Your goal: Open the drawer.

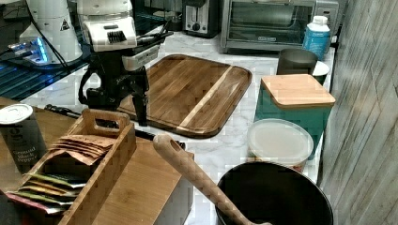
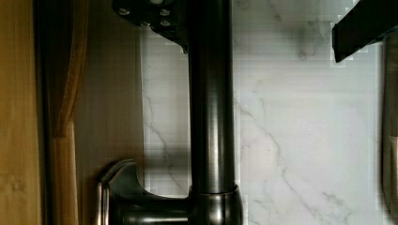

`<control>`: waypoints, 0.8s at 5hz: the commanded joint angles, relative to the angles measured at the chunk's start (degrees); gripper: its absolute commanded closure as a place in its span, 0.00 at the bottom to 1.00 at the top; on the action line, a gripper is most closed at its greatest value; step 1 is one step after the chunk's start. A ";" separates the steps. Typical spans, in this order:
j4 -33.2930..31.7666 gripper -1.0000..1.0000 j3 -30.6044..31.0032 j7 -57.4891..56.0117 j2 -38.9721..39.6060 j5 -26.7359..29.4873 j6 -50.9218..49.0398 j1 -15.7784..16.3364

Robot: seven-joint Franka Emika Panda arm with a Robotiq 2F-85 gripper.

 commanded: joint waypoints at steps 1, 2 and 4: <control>0.63 0.00 11.74 -2.25 -3.92 5.06 -14.03 5.44; -2.45 0.00 13.81 4.65 -5.52 5.00 -12.62 8.80; -6.35 0.00 18.21 16.67 -8.63 3.96 -11.39 13.63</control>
